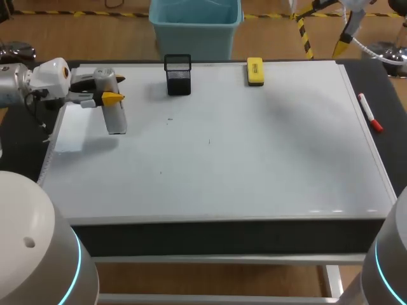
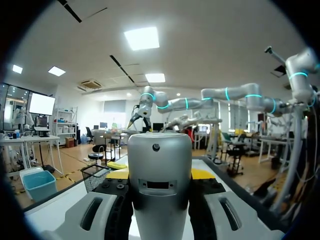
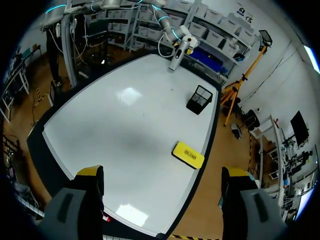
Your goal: Pick up the inspection probe, press it on each red-marked spot on the whiteboard one by one, put down the probe, pick up the eraser, and wipe off all the red marks.
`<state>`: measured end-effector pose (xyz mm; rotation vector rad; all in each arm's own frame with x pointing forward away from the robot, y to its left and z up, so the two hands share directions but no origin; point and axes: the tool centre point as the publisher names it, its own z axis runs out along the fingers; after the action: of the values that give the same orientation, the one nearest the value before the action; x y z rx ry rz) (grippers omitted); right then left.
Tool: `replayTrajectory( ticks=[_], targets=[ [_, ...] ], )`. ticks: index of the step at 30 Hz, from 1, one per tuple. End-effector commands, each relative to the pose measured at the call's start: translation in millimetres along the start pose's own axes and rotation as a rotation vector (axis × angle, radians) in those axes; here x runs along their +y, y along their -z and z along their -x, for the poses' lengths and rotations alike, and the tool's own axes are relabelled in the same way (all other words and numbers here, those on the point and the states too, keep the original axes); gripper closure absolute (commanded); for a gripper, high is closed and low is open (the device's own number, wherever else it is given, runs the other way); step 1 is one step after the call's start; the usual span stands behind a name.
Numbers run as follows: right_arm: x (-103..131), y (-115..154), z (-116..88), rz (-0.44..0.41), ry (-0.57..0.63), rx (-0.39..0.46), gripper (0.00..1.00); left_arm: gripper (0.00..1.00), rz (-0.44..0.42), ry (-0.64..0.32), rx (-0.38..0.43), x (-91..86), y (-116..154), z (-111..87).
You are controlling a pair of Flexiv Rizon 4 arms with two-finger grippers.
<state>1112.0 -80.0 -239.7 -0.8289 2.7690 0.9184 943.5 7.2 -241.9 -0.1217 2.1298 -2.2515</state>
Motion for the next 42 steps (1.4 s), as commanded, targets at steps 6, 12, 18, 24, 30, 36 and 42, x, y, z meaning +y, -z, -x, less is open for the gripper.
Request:
replayTrajectory(
  ticks=[6, 12, 18, 24, 30, 36, 42],
  targets=[
    [0, 1, 0, -0.004, 0.001, 0.003, 0.0, 1.0, 0.015, -0.031, 0.035, -31.5, -30, 33.3],
    [0, 1, 0, -0.004, 0.001, 0.003, 0.0, 1.0, 0.017, -0.071, 0.081, -59.5, -58, 55.6],
    [0, 1, 0, -0.004, 0.001, 0.003, 0.0, 1.0, 0.016, -0.043, 0.101, -74.9, -83, 84.6],
    [0, 1, 0, -0.004, 0.001, 0.003, 0.0, 1.0, 0.005, -0.024, 0.092, -87.7, -100, 111.2],
    [0, 1, 0, -0.004, 0.001, 0.003, 0.0, 1.0, -0.013, -0.023, 0.093, -93.9, -123, 138.6],
    [0, 1, 0, -0.004, 0.001, 0.003, 0.0, 1.0, -0.008, -0.028, 0.109, -93.6, -148, 157.7],
    [0, 1, 0, -0.004, 0.001, 0.003, 0.0, 1.0, -0.01, -0.024, 0.117, -85.1, -164, 175.7]
  ],
)
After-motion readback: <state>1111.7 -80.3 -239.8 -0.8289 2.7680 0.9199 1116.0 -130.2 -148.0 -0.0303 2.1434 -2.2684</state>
